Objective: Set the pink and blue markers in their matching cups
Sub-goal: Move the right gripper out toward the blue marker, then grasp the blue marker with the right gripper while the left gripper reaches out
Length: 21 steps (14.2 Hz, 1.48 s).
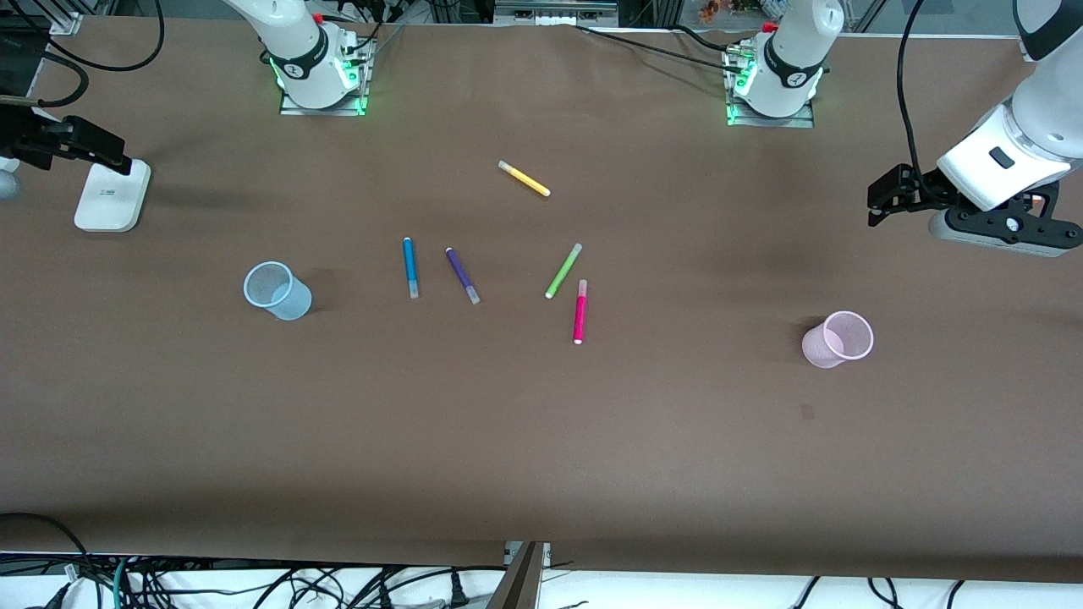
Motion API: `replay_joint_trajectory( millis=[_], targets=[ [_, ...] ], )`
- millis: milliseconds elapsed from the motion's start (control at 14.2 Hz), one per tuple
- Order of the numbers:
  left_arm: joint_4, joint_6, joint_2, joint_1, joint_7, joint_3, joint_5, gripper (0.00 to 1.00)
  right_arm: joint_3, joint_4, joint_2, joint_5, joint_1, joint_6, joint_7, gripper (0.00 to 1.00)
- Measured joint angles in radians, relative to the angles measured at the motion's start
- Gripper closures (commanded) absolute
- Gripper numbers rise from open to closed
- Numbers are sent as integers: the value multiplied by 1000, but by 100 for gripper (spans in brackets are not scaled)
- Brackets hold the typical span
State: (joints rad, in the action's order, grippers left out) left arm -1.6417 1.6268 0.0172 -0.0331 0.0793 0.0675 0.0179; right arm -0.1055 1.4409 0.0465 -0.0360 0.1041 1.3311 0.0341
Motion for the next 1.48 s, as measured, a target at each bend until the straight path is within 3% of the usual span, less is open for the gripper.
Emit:
replay_joint_trajectory(
  millis=[633,1477],
  targets=[
    [0,0,0,0,0,0,0,0,8,1,48,41,6,27,0,0],
    [1,0,0,0,0,0,0,0,21,7,278,43,130,70,0,0]
  ],
)
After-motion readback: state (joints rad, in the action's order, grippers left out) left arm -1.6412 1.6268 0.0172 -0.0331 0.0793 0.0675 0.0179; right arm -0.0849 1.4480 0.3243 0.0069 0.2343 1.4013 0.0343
